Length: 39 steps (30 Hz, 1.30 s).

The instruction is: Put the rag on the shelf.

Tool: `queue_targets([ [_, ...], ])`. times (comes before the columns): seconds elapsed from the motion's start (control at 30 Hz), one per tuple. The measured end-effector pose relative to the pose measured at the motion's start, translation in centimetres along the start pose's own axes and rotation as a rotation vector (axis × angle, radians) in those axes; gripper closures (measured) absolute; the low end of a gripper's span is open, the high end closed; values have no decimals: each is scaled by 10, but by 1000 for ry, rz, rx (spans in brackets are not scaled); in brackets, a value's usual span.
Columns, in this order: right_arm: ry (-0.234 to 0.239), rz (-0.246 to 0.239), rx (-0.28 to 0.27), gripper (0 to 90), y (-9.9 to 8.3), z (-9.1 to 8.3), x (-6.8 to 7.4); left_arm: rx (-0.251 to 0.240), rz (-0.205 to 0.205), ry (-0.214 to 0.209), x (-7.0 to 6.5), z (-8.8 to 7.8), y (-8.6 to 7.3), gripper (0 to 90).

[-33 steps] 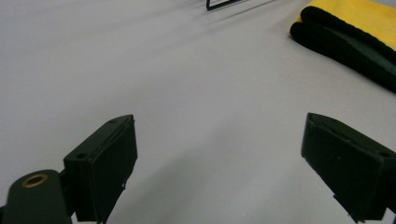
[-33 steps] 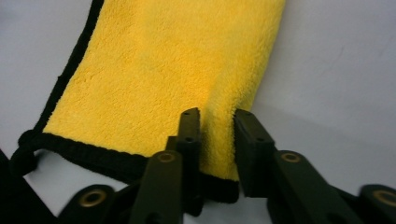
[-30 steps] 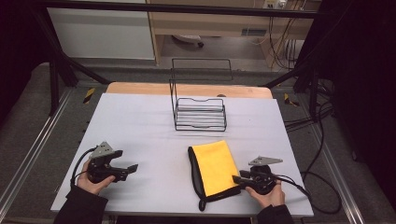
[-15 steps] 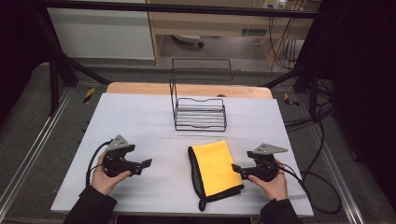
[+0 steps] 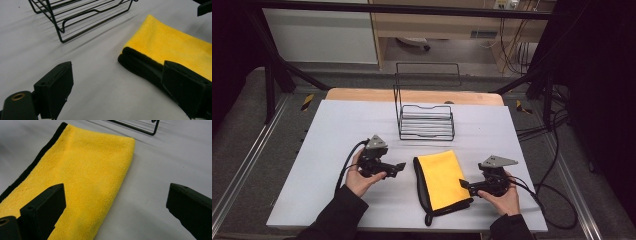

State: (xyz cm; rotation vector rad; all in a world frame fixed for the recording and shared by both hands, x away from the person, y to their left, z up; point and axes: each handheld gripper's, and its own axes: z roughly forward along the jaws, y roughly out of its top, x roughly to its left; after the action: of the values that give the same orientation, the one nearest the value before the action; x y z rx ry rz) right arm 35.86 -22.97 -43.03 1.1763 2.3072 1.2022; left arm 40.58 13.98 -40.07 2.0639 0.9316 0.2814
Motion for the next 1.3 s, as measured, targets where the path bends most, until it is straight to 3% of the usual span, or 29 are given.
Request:
queue_targets([
  [0.3,-3,-1,9,42,0,0,-1,67,-32,19,-10,40,18,202],
  [0.4,0,0,7,43,0,0,0,97,-50,21,-11,54,20,243],
  [0.57,4,6,10,45,0,-1,0,140,-44,26,-13,72,17,304],
  [0.8,10,11,5,55,1,-1,-2,163,-77,6,-16,81,12,428],
  [1.1,21,35,-23,97,6,-1,-6,162,-108,-15,-18,81,9,540],
  [1.3,33,70,-39,155,20,7,-13,166,-111,-15,-18,81,9,559],
])
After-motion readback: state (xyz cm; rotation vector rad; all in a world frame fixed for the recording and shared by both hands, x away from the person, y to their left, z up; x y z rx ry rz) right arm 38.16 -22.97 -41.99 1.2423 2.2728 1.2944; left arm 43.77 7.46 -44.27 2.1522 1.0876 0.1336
